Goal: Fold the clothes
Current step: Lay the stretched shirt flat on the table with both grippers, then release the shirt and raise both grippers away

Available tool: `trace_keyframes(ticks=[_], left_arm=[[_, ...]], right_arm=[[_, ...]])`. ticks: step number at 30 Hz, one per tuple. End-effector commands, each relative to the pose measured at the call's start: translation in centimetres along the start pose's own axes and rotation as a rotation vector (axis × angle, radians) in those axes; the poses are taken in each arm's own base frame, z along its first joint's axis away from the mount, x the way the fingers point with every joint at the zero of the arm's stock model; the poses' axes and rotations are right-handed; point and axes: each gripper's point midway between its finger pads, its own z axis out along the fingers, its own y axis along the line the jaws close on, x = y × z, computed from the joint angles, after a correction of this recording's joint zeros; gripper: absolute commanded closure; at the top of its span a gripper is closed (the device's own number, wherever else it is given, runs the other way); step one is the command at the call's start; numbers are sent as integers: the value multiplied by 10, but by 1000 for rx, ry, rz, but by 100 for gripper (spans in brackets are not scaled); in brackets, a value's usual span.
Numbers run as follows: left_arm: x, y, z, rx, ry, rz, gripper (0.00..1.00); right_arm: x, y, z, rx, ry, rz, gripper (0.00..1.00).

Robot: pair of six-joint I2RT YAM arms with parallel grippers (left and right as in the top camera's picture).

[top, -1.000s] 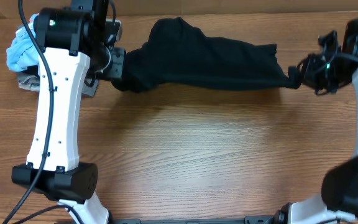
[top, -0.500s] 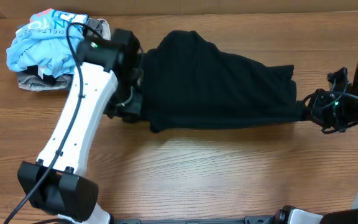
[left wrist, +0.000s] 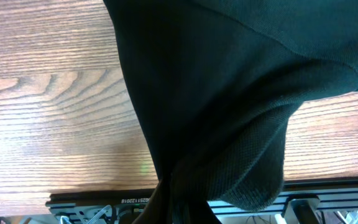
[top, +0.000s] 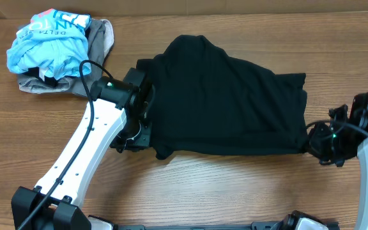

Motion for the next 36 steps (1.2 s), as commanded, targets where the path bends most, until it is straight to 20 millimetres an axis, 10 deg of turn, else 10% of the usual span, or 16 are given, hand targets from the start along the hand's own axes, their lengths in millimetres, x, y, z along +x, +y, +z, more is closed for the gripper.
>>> trace_keyframes(ticks=[1,8,28,36], left_arm=[[5,0,1,5,-6,-28,96],[2,-8,14,2,-22,-21,96],[-117,-19,-17,62,-517,-84,96],[-138,-20,6,37,-509,-88,96]], right_arm=[[7,3,-15,-23,-80,43,96],[8,-10,-23,49,-132,145,96],[-62,-8,14,29,-185,147,96],[-82,-7,36,30,-176,134,96]])
